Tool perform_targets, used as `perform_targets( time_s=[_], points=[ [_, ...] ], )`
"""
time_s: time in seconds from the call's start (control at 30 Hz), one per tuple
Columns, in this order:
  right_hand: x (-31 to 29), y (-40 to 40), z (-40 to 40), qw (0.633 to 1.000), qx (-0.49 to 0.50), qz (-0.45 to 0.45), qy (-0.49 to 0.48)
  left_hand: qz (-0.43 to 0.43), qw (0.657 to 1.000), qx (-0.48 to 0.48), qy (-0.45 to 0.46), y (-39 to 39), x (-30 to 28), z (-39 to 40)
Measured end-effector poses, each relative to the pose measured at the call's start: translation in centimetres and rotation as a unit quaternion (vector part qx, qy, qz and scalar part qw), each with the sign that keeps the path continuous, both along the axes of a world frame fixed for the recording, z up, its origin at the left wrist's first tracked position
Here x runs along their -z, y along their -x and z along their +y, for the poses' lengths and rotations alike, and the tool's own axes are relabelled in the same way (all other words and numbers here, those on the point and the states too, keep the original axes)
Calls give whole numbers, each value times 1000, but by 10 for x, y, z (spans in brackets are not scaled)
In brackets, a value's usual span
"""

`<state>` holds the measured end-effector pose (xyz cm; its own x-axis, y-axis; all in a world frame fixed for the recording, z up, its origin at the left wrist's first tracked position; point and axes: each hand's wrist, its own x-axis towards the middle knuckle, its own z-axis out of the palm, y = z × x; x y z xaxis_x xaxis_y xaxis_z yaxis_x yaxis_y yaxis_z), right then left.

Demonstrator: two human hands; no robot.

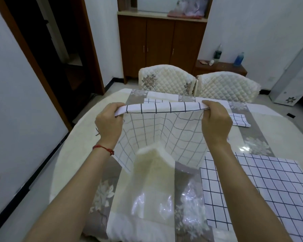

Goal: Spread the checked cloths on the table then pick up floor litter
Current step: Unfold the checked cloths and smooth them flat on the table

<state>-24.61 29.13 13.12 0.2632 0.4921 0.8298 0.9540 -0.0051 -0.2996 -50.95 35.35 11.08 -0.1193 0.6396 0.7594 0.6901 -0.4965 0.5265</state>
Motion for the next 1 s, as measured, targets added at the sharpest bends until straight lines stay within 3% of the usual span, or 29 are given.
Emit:
perform_targets(
  time_s=[0.1, 0.23, 0.33, 0.43, 0.67, 1.0],
  points=[
    [17, -4, -19, 997, -13, -18, -73, 22, 996, 16, -83, 9, 1, -11],
    [67, -4, -64, 997, -41, -10, -67, 103, 985, 54, -126, 24, 36, -44],
    [121, -2, -97, 998, -65, -4, 8, 191, 975, 87, -71, 43, 87, -69],
    [174, -2, -121, 992, -57, -9, 115, 270, 956, 107, 49, 63, 138, -88],
    [219, 18, -137, 941, -93, -16, 325, 358, 871, 136, 307, 86, 192, -100],
    [229, 36, -145, 896, -181, -70, 399, 388, 817, 78, 420, 112, 209, -102]
  ],
)
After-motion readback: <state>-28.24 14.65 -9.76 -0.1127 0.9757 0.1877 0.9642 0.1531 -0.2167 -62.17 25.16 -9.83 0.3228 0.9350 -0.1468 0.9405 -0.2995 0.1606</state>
